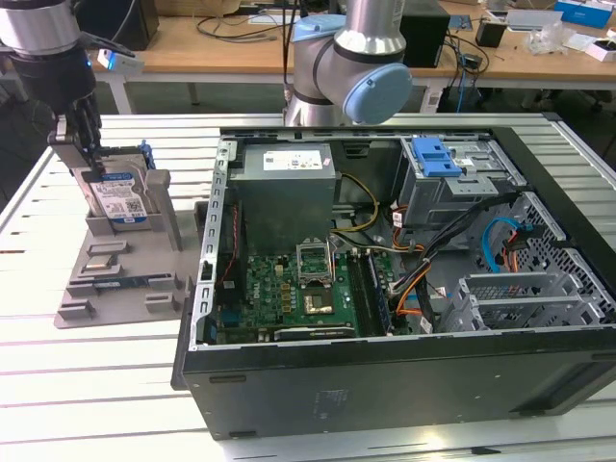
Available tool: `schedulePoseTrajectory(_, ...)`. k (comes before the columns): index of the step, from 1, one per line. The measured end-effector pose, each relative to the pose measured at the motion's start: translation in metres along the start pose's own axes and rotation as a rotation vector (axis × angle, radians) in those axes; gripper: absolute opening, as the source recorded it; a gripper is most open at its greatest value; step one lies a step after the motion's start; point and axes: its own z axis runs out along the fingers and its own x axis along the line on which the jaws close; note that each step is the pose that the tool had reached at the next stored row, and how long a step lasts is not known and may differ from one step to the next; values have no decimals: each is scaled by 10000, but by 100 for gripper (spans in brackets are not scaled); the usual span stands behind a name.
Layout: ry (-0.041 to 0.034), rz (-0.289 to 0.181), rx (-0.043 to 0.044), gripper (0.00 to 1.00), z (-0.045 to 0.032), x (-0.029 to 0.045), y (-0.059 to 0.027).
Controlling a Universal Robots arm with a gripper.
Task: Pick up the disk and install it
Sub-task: 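Pick up the disk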
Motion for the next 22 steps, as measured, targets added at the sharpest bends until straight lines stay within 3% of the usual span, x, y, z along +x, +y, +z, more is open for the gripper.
schedulePoseTrajectory(4, 0, 1, -1, 47, 3, 0, 0)
schedulePoseTrajectory(5, -1, 1, 0, 38, 3, 0, 0)
schedulePoseTrajectory(15, -1, 30, 0, 38, 9, 0, 0)
schedulePoseTrajectory(22, -27, 672, 11, 38, 10, 0, 0)
